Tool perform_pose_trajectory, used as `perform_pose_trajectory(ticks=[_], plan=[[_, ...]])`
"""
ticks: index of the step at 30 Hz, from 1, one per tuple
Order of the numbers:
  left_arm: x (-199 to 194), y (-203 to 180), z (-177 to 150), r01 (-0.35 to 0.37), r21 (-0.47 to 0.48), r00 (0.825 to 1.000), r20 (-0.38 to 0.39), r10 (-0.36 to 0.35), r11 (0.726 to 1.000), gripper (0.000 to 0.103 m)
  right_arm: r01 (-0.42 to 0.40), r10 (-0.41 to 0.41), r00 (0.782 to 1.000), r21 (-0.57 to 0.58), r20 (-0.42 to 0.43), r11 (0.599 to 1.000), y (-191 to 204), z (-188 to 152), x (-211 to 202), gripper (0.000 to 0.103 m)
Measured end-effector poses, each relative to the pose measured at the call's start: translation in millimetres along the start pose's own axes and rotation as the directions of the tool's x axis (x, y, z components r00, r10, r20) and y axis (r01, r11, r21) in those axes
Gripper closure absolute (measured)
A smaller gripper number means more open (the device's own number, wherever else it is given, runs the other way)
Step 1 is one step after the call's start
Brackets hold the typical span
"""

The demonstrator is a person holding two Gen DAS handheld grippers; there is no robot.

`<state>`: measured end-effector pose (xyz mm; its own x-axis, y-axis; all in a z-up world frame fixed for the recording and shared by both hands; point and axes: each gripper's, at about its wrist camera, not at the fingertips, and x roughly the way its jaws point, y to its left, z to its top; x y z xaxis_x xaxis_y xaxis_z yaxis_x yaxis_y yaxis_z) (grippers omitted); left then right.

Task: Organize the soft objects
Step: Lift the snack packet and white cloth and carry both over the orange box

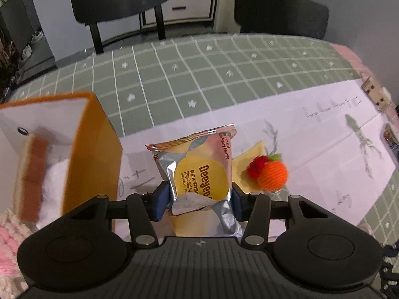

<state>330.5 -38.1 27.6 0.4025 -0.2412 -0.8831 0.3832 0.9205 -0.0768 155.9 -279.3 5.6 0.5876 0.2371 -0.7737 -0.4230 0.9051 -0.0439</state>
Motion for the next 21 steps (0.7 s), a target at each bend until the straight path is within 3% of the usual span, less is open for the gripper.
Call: perform_pose_trajectory(ticks=[8, 16, 21], plan=[[-63.4, -3.2, -23.8, 0.013, 0.071, 0.996, 0.082, -0.019, 0.997, 0.046, 0.029, -0.026, 0.999, -0.089, 0.040, 0.996, 18.4, 15.0, -26.7, 0.092], [-125.8, 11.6, -88.4, 0.049, 0.103, 0.986, 0.156, -0.065, 0.993, 0.046, -0.013, 0.015, 1.000, -0.186, 0.010, 0.982, 53.6, 14.2, -71.3, 0.092], [-152.9, 22.0, -136.3, 0.054, 0.116, 0.983, 0.168, -0.073, 0.992, 0.046, -0.090, 0.087, 0.996, -0.234, -0.024, 0.968, 80.5, 12.9, -99.1, 0.092]])
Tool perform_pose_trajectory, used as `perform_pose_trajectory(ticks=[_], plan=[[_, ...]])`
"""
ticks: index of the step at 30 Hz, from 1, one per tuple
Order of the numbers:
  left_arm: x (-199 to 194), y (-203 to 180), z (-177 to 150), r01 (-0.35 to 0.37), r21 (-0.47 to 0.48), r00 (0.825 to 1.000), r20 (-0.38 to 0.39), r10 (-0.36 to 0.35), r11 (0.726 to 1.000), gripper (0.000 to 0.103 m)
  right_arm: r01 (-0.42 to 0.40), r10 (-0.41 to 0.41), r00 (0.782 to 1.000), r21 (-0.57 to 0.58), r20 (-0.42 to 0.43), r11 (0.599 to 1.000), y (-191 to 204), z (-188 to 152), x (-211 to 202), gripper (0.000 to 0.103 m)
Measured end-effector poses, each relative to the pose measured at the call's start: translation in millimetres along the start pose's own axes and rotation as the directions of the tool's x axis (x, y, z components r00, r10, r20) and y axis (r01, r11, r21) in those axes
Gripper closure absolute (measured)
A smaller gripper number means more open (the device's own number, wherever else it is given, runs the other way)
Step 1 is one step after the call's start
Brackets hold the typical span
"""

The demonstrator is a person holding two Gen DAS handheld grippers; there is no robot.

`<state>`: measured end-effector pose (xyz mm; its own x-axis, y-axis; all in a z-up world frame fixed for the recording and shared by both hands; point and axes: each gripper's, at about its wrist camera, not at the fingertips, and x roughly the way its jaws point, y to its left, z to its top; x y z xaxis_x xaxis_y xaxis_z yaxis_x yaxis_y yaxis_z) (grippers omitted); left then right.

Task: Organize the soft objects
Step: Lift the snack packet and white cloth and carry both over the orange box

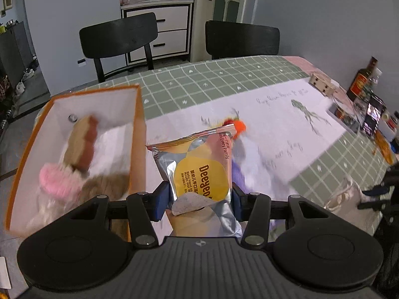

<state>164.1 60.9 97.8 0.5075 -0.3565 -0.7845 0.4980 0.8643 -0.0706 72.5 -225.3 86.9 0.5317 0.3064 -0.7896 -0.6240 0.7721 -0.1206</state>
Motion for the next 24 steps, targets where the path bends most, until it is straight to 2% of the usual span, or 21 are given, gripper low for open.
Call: perform_pose_trajectory(ticks=[5, 12, 17, 24], plan=[[-25.1, 5.5, -27.3, -0.013, -0.004, 1.000, 0.015, 0.013, 1.000, 0.046, -0.073, 0.072, 0.997, -0.102, -0.009, 0.992, 40.0, 19.7, -4.0, 0.092], [-61.1, 28.7, -42.9, -0.039, -0.039, 0.998, 0.057, 0.042, 0.998, 0.046, -0.138, 0.148, 0.988, -0.227, 0.030, 0.964, 83.0, 76.7, 7.9, 0.092], [-76.5, 54.9, -41.7, -0.079, -0.077, 0.993, 0.079, 0.085, 0.994, 0.046, -0.140, 0.167, 0.983, -0.288, 0.072, 0.947, 94.3, 127.9, 15.3, 0.092], [-78.0, 102.9, -27.0, -0.106, -0.166, 0.987, 0.099, 0.124, 0.980, 0.046, -0.099, 0.151, 0.976, -0.296, 0.160, 0.950, 82.8, 202.8, 25.3, 0.092]])
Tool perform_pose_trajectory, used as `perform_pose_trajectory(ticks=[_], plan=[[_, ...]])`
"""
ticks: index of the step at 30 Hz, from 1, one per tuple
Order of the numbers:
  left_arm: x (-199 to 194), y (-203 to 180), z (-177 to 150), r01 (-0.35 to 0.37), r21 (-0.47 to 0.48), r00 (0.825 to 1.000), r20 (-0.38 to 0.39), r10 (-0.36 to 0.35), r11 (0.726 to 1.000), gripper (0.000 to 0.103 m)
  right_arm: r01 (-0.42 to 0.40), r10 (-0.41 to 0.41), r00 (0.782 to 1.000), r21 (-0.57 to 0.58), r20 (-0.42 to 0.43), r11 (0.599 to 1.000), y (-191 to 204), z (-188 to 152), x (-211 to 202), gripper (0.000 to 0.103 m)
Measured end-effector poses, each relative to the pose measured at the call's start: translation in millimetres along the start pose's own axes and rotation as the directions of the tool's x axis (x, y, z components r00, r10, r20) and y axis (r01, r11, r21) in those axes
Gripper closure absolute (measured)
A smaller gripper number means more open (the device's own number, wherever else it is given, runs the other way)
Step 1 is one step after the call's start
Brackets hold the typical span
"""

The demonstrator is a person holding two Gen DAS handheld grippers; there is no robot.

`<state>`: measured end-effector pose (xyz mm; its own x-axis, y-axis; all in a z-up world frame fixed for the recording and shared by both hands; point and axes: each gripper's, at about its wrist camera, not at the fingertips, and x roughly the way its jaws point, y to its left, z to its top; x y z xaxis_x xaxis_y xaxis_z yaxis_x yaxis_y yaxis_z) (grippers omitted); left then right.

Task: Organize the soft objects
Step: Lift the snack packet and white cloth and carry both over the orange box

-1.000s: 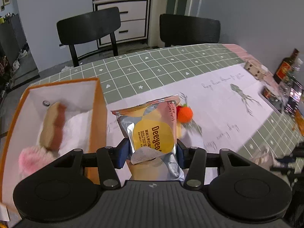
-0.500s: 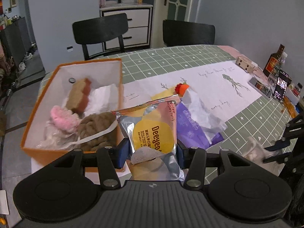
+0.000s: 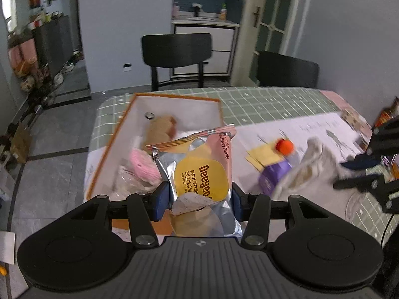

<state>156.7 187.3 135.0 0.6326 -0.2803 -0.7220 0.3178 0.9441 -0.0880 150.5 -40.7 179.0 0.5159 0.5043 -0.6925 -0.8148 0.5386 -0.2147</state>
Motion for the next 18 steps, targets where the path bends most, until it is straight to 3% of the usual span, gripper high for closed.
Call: perform_pose_trajectory(ticks=[9, 14, 18], plan=[[47.3, 35.5, 36.2, -0.028, -0.067, 0.999, -0.036, 0.026, 0.997, 0.046, 0.104, -0.104, 0.995, 0.033, 0.001, 0.994, -56.0, 68.4, 55.2, 0.092], [67.3, 51.5, 43.9, -0.022, -0.117, 0.999, -0.035, 0.018, 0.993, 0.046, 0.147, -0.146, 0.989, 0.046, -0.031, 0.988, -77.1, 90.1, 97.3, 0.092], [83.6, 55.3, 41.7, -0.051, -0.105, 0.997, -0.062, 0.045, 0.993, 0.046, 0.151, -0.149, 0.986, 0.026, -0.072, 0.988, -86.1, 96.4, 134.4, 0.092]])
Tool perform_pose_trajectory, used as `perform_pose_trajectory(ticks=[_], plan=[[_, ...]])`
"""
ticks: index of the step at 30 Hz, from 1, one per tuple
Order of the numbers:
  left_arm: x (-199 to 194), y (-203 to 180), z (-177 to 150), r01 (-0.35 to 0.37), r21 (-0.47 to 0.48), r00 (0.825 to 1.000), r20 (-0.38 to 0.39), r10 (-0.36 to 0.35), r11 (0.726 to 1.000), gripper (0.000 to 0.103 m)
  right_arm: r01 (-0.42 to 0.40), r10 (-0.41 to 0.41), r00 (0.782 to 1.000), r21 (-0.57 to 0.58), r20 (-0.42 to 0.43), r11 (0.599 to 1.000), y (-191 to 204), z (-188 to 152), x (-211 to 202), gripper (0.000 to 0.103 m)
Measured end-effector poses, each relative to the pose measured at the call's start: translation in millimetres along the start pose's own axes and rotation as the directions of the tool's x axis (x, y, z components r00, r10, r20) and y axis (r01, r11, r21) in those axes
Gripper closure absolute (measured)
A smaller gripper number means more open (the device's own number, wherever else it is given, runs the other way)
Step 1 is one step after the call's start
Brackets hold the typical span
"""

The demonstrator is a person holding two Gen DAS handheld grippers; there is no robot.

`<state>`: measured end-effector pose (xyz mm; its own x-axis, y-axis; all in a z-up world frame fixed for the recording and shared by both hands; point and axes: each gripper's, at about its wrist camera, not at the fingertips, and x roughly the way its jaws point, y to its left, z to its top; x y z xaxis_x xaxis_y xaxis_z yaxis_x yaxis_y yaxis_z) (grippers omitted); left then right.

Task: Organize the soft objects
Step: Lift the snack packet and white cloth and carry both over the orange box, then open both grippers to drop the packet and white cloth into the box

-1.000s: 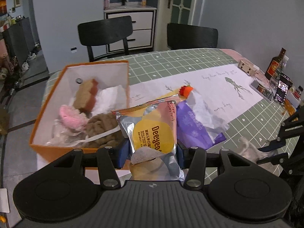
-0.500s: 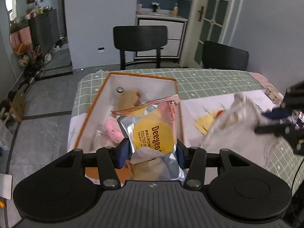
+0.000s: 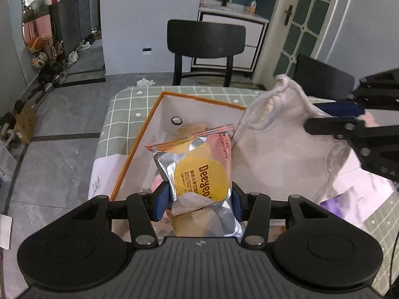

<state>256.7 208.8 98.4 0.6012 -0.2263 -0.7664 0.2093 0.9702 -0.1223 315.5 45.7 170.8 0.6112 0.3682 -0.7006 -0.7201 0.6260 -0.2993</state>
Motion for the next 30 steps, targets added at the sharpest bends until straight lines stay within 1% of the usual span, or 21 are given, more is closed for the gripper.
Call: perform_pose_trajectory(ticks=[4, 7, 12, 14, 16, 19, 23, 30], plan=[[18.0, 1.2, -3.2, -0.012, 0.005, 0.999, -0.029, 0.012, 1.000, 0.046, 0.010, -0.014, 0.998, -0.064, -0.061, 0.998, 5.0, 0.8, 41.1, 0.092], [29.9, -1.3, -5.4, -0.045, 0.027, 0.998, -0.052, 0.047, 0.999, 0.046, 0.021, -0.031, 0.994, -0.100, -0.104, 0.995, 9.0, 1.4, 69.9, 0.092], [39.4, -2.5, -11.9, -0.055, 0.035, 0.995, -0.079, 0.058, 0.998, 0.046, 0.030, -0.053, 0.989, -0.168, -0.134, 0.985, 17.6, 0.4, 105.7, 0.092], [43.2, -5.1, -12.5, -0.063, 0.048, 0.994, -0.081, 0.067, 0.997, 0.046, 0.048, -0.079, 0.986, -0.201, -0.150, 0.978, 19.5, 0.1, 120.4, 0.092], [46.9, -11.0, -13.7, -0.086, 0.075, 0.993, -0.080, 0.092, 0.993, 0.046, 0.065, -0.105, 0.980, -0.230, -0.167, 0.971, 20.8, -3.3, 133.4, 0.091], [55.2, -24.7, -18.8, -0.130, 0.149, 0.986, -0.083, 0.143, 0.980, 0.046, 0.079, -0.129, 0.974, -0.252, -0.187, 0.965, 22.6, -8.3, 148.0, 0.091], [66.3, -36.6, -30.1, -0.147, 0.209, 0.980, -0.102, 0.171, 0.967, 0.045, 0.078, -0.142, 0.965, -0.277, -0.222, 0.958, 28.6, -16.1, 169.6, 0.091], [68.5, -32.9, -35.2, -0.136, 0.202, 0.981, -0.109, 0.160, 0.970, 0.045, 0.048, -0.118, 0.958, -0.258, -0.262, 0.965, 27.9, -29.1, 192.1, 0.090]])
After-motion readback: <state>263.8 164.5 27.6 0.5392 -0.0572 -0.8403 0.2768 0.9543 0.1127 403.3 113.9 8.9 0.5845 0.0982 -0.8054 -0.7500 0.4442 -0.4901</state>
